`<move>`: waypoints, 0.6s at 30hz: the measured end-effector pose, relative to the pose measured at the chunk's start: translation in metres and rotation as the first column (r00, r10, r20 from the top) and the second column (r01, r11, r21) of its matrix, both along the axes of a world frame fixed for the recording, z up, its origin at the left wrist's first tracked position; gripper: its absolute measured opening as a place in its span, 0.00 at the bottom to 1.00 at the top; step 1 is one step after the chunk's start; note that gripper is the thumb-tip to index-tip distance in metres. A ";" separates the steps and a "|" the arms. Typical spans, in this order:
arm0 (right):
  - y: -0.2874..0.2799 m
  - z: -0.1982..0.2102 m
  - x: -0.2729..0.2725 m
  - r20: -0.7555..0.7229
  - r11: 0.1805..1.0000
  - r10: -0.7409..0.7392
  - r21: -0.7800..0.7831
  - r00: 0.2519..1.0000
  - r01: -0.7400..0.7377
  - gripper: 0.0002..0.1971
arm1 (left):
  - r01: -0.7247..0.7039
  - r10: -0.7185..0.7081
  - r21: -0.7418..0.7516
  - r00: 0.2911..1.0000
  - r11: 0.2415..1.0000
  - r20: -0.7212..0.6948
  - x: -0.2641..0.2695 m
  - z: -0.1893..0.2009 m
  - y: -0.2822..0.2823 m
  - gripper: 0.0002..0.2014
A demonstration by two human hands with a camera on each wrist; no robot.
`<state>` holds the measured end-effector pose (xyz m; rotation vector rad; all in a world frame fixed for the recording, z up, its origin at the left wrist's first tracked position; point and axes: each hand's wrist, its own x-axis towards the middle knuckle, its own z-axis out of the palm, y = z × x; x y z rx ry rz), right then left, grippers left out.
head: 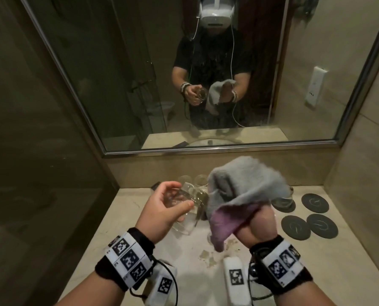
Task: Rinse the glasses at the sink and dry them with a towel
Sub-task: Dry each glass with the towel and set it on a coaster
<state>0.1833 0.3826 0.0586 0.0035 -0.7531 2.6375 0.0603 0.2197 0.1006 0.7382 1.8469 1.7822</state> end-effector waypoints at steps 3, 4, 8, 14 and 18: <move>-0.015 0.007 -0.004 0.165 0.825 -0.130 0.565 0.978 0.014 0.04 | 0.056 -0.056 -0.044 0.998 0.997 0.002 0.005 -0.002 0.005 0.30; -0.021 0.009 -0.005 0.202 0.799 -0.144 0.601 0.969 -0.007 0.10 | 0.081 -0.083 -0.061 0.996 0.995 -0.025 0.007 -0.003 0.006 0.30; -0.029 0.007 -0.012 0.283 0.884 -0.043 0.457 0.958 -0.095 0.20 | 0.123 -0.202 -0.206 0.883 0.971 -0.424 0.012 -0.003 0.006 0.22; -0.031 -0.003 -0.017 0.368 0.962 0.006 0.252 0.930 -0.106 0.18 | 0.107 -0.337 -0.349 0.618 0.931 -0.710 0.012 -0.007 0.006 0.25; -0.023 -0.008 -0.016 0.303 0.978 -0.119 0.200 0.945 0.059 0.20 | 0.073 -0.170 -0.399 0.962 0.914 -0.213 0.008 0.002 0.002 0.37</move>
